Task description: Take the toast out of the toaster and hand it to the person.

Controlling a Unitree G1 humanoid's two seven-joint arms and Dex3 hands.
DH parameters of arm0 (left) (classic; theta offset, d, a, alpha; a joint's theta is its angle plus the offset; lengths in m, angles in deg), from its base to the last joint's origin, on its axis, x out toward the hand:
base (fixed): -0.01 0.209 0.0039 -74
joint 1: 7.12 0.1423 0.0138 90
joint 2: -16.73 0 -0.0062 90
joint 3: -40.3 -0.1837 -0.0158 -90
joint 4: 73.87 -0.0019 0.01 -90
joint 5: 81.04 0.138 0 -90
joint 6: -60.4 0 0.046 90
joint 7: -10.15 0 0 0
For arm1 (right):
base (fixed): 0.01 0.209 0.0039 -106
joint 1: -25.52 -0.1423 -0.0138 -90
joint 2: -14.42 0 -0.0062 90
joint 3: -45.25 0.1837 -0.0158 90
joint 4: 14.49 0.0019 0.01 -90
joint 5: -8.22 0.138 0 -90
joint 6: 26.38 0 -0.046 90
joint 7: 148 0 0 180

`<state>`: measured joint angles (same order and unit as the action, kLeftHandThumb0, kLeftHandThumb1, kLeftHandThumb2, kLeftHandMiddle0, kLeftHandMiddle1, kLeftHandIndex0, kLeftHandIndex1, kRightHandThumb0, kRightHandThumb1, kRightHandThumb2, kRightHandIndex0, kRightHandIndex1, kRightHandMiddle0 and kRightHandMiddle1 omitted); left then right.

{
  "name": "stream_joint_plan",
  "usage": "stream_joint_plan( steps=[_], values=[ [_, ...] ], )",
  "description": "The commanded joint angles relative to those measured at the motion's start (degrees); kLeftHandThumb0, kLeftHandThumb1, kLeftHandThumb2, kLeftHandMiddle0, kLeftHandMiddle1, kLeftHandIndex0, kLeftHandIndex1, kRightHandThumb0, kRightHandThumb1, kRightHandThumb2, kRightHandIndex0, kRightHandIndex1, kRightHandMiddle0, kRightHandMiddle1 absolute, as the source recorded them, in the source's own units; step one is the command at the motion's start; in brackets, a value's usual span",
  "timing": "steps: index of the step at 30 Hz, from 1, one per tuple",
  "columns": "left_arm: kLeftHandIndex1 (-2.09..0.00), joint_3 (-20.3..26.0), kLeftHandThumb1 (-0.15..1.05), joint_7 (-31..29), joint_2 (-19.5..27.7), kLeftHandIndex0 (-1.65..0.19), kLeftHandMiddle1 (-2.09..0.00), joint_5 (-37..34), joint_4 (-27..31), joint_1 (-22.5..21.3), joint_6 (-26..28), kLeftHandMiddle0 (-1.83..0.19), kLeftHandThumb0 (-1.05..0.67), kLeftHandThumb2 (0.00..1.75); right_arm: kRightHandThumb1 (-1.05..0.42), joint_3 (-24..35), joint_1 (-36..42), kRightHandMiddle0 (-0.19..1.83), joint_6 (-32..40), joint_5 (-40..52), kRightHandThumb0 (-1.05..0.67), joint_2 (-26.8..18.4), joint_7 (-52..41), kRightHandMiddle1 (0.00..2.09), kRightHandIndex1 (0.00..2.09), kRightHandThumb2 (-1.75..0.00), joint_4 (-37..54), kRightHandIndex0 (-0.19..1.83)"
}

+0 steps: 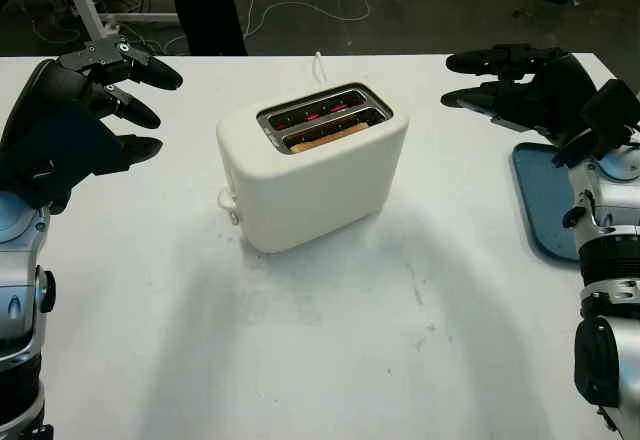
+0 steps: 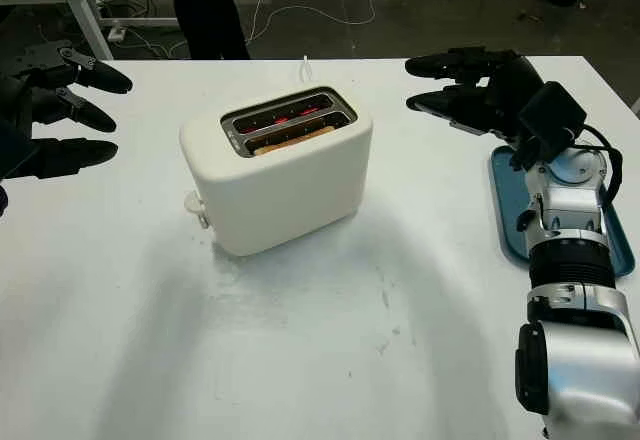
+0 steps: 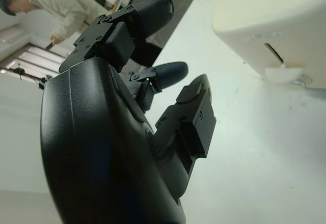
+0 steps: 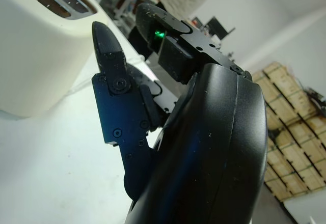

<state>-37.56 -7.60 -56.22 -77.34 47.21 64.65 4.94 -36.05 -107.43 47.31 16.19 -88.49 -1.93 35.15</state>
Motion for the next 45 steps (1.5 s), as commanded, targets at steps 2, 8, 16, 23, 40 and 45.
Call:
stream_joint_plan(
  steps=[2,8,16,23,40,45],
  values=[
    [-0.96,-0.2,0.92,0.3,0.2,-0.47,-1.27,0.3,0.5,0.0,1.2,-0.49,0.52,0.14,-0.87,0.1,0.3,0.91,-0.1,0.1,-0.41,0.2,0.2,0.0,0.0,0.0,0.5,1.05],
    [-0.95,-0.3,0.92,0.4,0.3,-0.47,-1.25,0.4,0.8,-0.2,2.0,-0.47,0.52,0.15,-0.87,0.0,0.3,0.91,0.1,0.0,-0.41,0.2,0.4,0.0,0.0,0.0,0.7,1.06],
    [-0.96,-0.1,0.92,0.2,0.2,-0.47,-1.26,0.0,0.6,0.0,1.0,-0.48,0.53,0.15,-0.86,0.0,0.5,0.91,0.5,0.1,-0.42,0.1,0.5,0.0,0.0,0.0,1.2,1.05],
    [-0.96,-0.1,0.92,0.3,0.0,-0.48,-1.28,0.1,0.4,0.1,0.4,-0.5,0.54,0.15,-0.86,0.1,0.4,0.91,0.3,0.4,-0.4,0.1,0.0,0.0,0.0,0.0,0.8,1.05],
    [-0.98,0.0,0.92,0.0,0.2,-0.5,-1.3,-0.2,-1.2,0.0,-1.7,-0.52,0.54,0.14,-0.86,0.0,0.5,0.91,0.1,0.1,-0.42,0.2,0.5,0.0,0.0,0.0,0.7,1.06],
    [-0.99,-0.1,0.92,0.1,0.0,-0.51,-1.3,-0.3,-1.1,-0.2,-1.5,-0.52,0.54,0.13,-0.86,0.1,0.6,0.91,0.8,0.1,-0.41,0.1,0.6,0.0,0.0,0.0,1.1,1.05]
  ],
)
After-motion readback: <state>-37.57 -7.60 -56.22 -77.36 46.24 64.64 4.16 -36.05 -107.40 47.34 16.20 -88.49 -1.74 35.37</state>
